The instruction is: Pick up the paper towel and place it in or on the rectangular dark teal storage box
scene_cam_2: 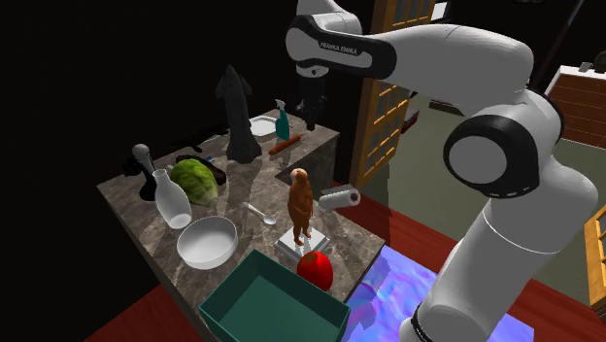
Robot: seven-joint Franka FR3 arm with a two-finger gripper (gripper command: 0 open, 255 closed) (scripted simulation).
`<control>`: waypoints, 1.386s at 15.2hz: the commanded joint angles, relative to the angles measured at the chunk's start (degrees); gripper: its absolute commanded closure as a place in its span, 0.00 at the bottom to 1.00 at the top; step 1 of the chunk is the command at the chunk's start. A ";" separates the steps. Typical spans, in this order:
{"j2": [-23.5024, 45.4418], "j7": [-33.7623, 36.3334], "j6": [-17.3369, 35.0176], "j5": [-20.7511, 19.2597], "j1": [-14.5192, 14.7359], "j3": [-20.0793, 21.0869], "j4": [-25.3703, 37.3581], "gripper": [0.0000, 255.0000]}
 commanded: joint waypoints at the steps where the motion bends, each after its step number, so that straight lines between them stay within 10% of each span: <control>1: 0.00 0.00 0.00 0.00 0.00 0.00 0.00 1.00; 2: 0.00 0.00 0.00 0.00 0.00 0.00 0.00 0.00; 21: -22.95 9.49 36.12 -24.48 -4.00 2.78 -56.41 0.00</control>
